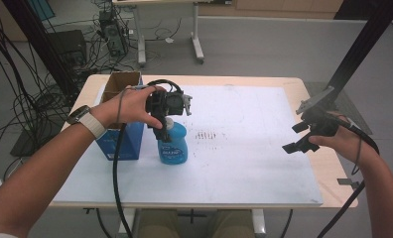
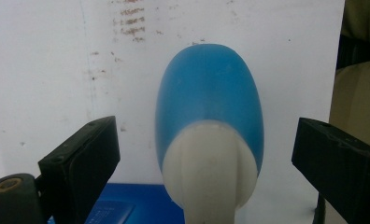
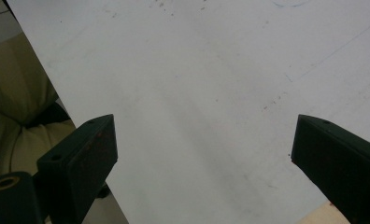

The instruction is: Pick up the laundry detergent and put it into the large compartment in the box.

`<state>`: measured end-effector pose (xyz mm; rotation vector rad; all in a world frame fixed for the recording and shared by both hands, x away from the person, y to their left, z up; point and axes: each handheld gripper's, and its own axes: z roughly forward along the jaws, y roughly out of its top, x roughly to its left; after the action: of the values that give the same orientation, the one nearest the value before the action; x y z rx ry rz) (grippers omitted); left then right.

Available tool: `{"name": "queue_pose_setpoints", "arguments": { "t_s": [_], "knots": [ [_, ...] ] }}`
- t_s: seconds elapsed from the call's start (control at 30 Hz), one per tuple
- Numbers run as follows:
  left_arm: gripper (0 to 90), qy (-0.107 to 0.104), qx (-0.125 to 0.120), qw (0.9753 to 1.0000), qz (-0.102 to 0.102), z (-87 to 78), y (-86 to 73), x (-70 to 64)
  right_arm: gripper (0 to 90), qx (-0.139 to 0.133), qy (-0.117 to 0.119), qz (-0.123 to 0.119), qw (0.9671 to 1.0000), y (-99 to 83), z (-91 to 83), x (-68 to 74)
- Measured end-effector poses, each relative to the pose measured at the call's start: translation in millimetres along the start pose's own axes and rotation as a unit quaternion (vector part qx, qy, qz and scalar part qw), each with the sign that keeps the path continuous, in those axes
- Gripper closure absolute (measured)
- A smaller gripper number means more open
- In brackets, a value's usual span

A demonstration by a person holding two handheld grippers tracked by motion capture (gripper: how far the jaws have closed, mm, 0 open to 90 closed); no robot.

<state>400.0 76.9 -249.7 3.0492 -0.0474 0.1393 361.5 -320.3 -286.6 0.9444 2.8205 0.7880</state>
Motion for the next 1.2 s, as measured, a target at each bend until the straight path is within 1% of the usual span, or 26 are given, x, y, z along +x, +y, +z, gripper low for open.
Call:
{"name": "queue_pose_setpoints", "arguments": {
  "t_s": [0.23, 0.4, 0.47, 0.5, 0.57, 0.6, 0.67, 0.7, 0.77, 0.83, 0.97, 1.2],
  "knots": [
    [7.9, 0.001, 0.004, 1.0000, 0.005, 2.7, 2.3, -1.0, 7.0, -0.001, -0.001, 0.001, 1.0000, 0.2, -0.8, 0.9],
    [7.9, -0.001, 0.014, 0.9999, 0.008, 7.7, 4.7, -0.4, 7.1, -0.002, -0.001, 0.000, 1.0000, -0.7, -0.5, 1.3],
    [8.0, -0.003, 0.024, 0.9996, 0.012, 10.6, 5.8, 0.2, 7.0, -0.002, 0.000, 0.002, 1.0000, -2.0, -0.1, 0.8],
    [8.2, -0.003, 0.024, 0.9996, 0.011, 11.3, 6.1, 0.3, 7.0, -0.001, 0.000, 0.003, 1.0000, -2.6, 0.1, 0.8],
    [9.0, -0.011, 0.016, 0.9998, 0.006, 12.9, 5.6, 1.1, 7.1, -0.003, 0.000, 0.003, 1.0000, -3.9, 0.1, 0.6],
    [9.0, -0.015, 0.017, 0.9997, 0.004, 15.6, 4.9, 1.3, 7.1, -0.003, 0.000, 0.004, 1.0000, -4.2, 0.1, 0.7],
    [9.2, -0.012, 0.030, 0.9995, 0.006, 23.3, 3.8, -0.2, 7.0, -0.003, 0.000, 0.004, 1.0000, -4.8, 0.4, 0.8],
    [9.6, -0.012, 0.032, 0.9994, 0.009, 24.6, 3.9, -1.4, 7.1, -0.002, 0.000, 0.004, 1.0000, -5.0, 0.6, 0.7],
    [9.9, -0.017, 0.024, 0.9995, 0.008, 25.9, 4.5, -2.9, 7.0, -0.002, 0.000, 0.004, 1.0000, -5.1, 0.5, 0.3],
    [9.9, -0.015, 0.029, 0.9994, 0.010, 28.2, 4.9, -3.3, 7.0, -0.001, 0.000, 0.005, 1.0000, -4.7, 0.9, 0.2],
    [10.6, -0.017, 0.032, 0.9993, 0.012, 32.5, 4.6, -2.9, 7.0, -0.002, 0.002, 0.002, 1.0000, -3.1, 2.5, 1.2],
    [13.3, -0.018, 0.028, 0.9994, 0.006, 34.8, 2.0, -0.9, 7.0, -0.001, 0.002, 0.004, 1.0000, -4.4, 3.0, 0.3]
  ]
}}
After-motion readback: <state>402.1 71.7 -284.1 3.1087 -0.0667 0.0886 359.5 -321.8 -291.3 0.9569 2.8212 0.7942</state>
